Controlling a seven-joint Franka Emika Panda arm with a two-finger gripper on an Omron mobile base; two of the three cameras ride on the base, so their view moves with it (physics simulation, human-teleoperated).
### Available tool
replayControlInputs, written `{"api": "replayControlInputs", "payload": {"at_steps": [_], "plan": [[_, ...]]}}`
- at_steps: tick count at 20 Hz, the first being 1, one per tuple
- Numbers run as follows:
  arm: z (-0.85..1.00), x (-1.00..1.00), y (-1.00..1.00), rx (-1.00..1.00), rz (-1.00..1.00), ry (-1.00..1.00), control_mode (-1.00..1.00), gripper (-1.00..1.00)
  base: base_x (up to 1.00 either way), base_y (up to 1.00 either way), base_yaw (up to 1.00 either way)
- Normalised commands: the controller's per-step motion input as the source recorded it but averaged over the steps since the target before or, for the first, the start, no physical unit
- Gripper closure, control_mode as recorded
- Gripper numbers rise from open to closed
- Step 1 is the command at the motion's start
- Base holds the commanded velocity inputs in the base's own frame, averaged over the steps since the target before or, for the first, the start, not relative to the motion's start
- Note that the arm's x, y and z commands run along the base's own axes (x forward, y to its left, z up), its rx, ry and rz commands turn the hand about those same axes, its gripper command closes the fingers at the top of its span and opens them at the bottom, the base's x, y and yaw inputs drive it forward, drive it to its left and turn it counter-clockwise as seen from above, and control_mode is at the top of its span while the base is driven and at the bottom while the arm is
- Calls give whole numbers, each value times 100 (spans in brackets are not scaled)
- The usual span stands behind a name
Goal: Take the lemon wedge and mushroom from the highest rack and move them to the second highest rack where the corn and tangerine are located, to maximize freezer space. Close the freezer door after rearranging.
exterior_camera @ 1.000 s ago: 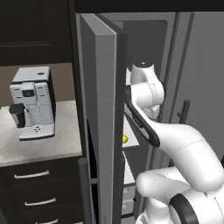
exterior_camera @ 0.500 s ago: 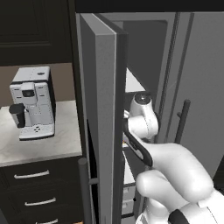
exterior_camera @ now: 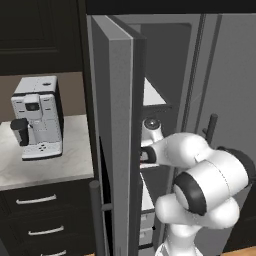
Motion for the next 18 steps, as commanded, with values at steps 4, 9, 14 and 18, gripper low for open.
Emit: {"api": "replayControlInputs", "payload": {"at_steps": [4, 9, 14, 18], "plan": [[-23, 100, 16, 0, 0, 8, -100, 100, 0, 0, 0], [-39, 100, 0, 0, -1, 7, -100, 100, 0, 0, 0], [-72, 74, 10, -2, -2, 1, -100, -100, 0, 0, 0], [-39, 37, 8, -3, -3, 0, -100, -100, 0, 0, 0]]}}
